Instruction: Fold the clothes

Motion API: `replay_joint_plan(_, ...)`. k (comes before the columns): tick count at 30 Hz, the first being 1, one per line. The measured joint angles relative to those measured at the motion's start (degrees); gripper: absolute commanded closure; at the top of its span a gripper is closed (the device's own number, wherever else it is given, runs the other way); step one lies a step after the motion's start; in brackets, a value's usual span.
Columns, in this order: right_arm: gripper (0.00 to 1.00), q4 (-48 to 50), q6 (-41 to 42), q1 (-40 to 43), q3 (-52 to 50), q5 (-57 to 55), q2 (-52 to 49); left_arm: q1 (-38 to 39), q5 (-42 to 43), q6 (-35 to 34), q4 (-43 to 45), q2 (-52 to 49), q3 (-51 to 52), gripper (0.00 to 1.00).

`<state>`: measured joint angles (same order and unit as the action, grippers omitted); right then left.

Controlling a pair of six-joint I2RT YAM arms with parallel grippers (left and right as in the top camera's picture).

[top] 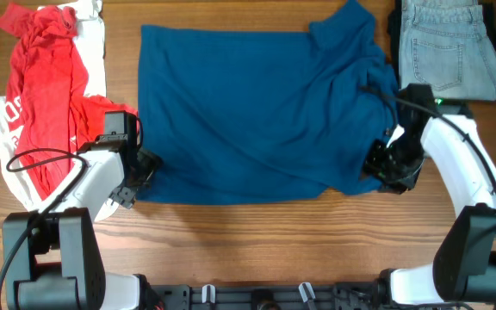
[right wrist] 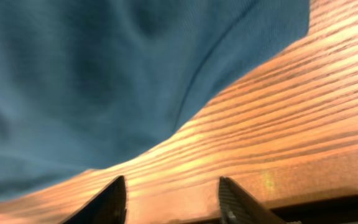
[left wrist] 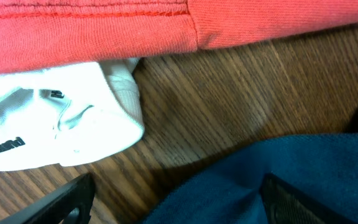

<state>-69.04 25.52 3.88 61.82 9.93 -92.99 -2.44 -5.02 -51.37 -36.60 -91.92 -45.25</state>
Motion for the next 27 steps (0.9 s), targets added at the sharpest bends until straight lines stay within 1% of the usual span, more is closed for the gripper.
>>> replay_joint_plan(6,0.58,8.2,0.5,-1.11,-8.37,0.37,0.0,0.0,-0.09,0.0,0.0,0.0,0.0,0.13)
replay_joint_plan(10,0.59,16.85,0.66,-1.97,-10.86,0.55,0.0,0.0,-0.09,0.0,0.02,0.0,0.0,0.13)
replay_joint_plan(12,0.66,20.55,0.66,-1.97,-11.19,0.57,0.0,0.0,-0.09,0.0,0.02,0.0,0.0,0.13)
replay_joint_plan(13,0.73,22.01,0.79,-1.97,-11.19,0.55,0.0,0.0,-0.09,0.0,0.02,0.0,0.0,0.13)
replay_joint_plan(14,0.84,23.28,0.87,-1.97,-11.19,0.52,0.0,0.0,-0.09,0.0,0.02,0.0,0.0,0.13)
replay_joint_plan(15,0.9,23.34,0.98,-1.97,-11.19,0.57,-0.02,0.0,-0.09,0.0,0.02,0.0,0.0,0.13)
replay_joint_plan(17,0.96,23.19,1.14,-1.97,-11.19,0.55,-0.02,0.0,-0.09,0.0,0.02,0.0,0.0,0.14)
replay_joint_plan(27,0.96,19.02,-0.28,-1.97,-11.19,0.57,0.0,0.0,-0.09,0.0,0.02,0.0,0.0,0.13)
